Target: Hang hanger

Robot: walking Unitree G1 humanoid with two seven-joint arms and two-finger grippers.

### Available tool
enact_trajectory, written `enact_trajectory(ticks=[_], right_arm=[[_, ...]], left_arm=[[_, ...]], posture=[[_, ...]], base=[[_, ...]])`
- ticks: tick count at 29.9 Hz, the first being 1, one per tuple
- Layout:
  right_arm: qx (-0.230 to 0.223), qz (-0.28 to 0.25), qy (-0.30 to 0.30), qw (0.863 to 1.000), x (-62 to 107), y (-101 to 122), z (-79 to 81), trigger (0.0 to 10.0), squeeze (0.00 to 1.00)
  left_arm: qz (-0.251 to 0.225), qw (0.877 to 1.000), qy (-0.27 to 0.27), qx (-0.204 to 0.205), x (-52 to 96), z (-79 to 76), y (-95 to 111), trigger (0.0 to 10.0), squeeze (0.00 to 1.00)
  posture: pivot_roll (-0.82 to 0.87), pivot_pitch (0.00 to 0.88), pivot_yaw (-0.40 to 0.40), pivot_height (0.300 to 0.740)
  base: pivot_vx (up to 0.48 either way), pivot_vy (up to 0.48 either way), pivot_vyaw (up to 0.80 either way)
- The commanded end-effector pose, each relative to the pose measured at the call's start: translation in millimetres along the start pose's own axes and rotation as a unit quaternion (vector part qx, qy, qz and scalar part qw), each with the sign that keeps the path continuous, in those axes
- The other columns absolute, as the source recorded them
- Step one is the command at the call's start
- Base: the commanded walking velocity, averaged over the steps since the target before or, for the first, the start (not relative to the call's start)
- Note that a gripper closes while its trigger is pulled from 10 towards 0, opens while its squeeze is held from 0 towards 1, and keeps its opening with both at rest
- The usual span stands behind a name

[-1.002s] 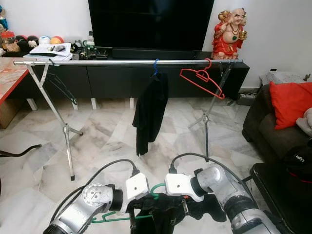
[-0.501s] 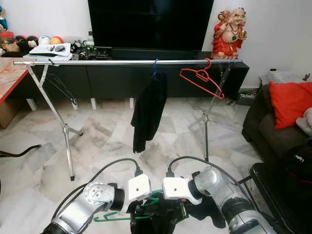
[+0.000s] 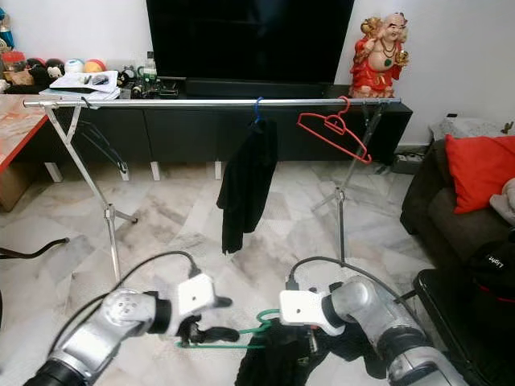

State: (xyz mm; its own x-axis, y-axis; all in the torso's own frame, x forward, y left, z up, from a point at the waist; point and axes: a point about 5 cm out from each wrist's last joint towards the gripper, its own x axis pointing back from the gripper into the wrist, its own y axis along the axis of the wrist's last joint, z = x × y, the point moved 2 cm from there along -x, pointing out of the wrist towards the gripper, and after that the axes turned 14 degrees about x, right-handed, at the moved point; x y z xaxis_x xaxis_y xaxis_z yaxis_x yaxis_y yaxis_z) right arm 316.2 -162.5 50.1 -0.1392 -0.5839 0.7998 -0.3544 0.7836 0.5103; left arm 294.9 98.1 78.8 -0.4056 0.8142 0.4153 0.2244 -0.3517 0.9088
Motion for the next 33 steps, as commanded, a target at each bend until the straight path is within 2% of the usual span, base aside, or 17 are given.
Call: enact_trajectory(ticks=[1,2,5,8,9,10,11,12,14,15,17,20,25,28,29,30,33], right_arm=[[0.001,0.013,-0.046,0.999,15.7,-3,-16.4,0.0,0.00],[0.004,0.006,-0.051,0.999,18.4,0,-19.3,0.0,0.00],[0.015,0.006,-0.062,0.998,21.6,2,-24.0,0.0,0.00],[0.023,0.005,-0.088,0.996,25.6,5,-31.2,0.0,0.00],[0.022,-0.011,-0.103,0.994,26.8,10,-35.1,0.0,0.00],[0.020,-0.026,-0.109,0.993,27.4,14,-37.2,0.0,0.00],[0.019,-0.038,-0.115,0.993,28.1,17,-38.9,0.0,0.00],[0.021,-0.049,-0.122,0.991,29.8,20,-41.1,0.0,0.00],[0.029,-0.048,-0.134,0.989,33.0,22,-44.2,0.0,0.00],[0.032,-0.049,-0.151,0.987,36.9,23,-48.6,0.0,0.00],[0.032,-0.050,-0.156,0.986,38.2,24,-49.9,0.0,0.00],[0.039,-0.058,-0.183,0.981,45.7,31,-59.7,0.0,0.00],[0.047,-0.060,-0.206,0.976,50.8,36,-67.0,0.0,0.00],[0.052,-0.083,-0.211,0.972,50.6,46,-69.5,0.0,0.00],[0.055,-0.092,-0.210,0.972,50.3,50,-69.8,0.0,0.00],[0.064,-0.104,-0.206,0.971,50.1,56,-69.5,0.0,0.00],[0.075,-0.120,-0.208,0.968,51.6,66,-71.4,0.0,0.00]], left_arm=[[-0.027,0.998,0.057,0.019,9.8,17.9,-1,10.0,1.00],[-0.034,0.995,0.088,0.031,15.3,27.5,-4,10.0,1.00],[-0.050,0.990,0.126,0.050,19.9,37.9,-7,10.0,1.00],[-0.084,0.975,0.191,0.075,23.4,51.1,-6,10.0,1.00],[-0.100,0.965,0.224,0.088,24.8,56.9,-8,10.0,0.44],[-0.107,0.955,0.262,0.093,27.7,63.6,-10,10.0,0.00],[-0.112,0.943,0.297,0.101,31.0,69.8,-13,10.0,0.00],[-0.127,0.919,0.351,0.124,38.1,79.5,-18,10.0,0.00],[-0.141,0.892,0.396,0.167,47.2,87.5,-28,10.0,0.00],[-0.136,0.877,0.416,0.199,51.6,88.8,-41,10.0,0.00],[-0.132,0.876,0.418,0.203,51.7,88.3,-45,10.0,0.00],[-0.107,0.861,0.433,0.247,51.2,81.4,-70,10.0,0.00],[-0.093,0.824,0.475,0.295,58.1,76.7,-96,10.0,0.00],[-0.069,0.839,0.444,0.306,49.6,65.5,-107,10.0,0.00],[-0.058,0.855,0.423,0.295,43.9,60.8,-108,10.0,0.00],[-0.037,0.879,0.386,0.279,33.7,51.8,-110,10.0,0.00],[-0.020,0.904,0.332,0.270,21.0,40.2,-111,10.0,0.00]], posture=[[0.14,0.000,-0.087,0.740],[0.14,0.000,-0.085,0.740],[0.14,0.000,-0.084,0.740],[0.13,0.000,-0.082,0.740],[0.13,0.000,-0.080,0.740],[0.13,0.000,-0.080,0.740],[0.13,0.000,-0.080,0.740],[0.12,0.000,-0.079,0.740],[0.12,0.000,-0.078,0.740],[0.11,0.000,-0.075,0.740],[0.11,0.000,-0.075,0.740],[0.11,0.000,-0.071,0.740],[0.11,0.000,-0.068,0.740],[0.11,0.000,-0.066,0.740],[0.11,0.000,-0.066,0.740],[0.11,0.000,-0.065,0.740],[0.11,0.000,-0.065,0.740]], base=[[0.000,0.000,0.00],[0.000,0.000,0.00],[0.000,0.000,0.00],[0.000,0.000,0.00],[0.000,0.000,0.00],[0.000,0.000,0.00],[0.000,0.000,0.00],[0.000,0.000,0.00],[0.000,0.000,0.00],[0.000,0.000,0.00],[0.000,0.000,0.00],[0.000,0.000,0.00],[0.000,0.000,0.00],[0.000,0.000,0.00],[0.000,0.000,0.00],[0.000,0.000,0.00],[0.000,0.000,0.00]])
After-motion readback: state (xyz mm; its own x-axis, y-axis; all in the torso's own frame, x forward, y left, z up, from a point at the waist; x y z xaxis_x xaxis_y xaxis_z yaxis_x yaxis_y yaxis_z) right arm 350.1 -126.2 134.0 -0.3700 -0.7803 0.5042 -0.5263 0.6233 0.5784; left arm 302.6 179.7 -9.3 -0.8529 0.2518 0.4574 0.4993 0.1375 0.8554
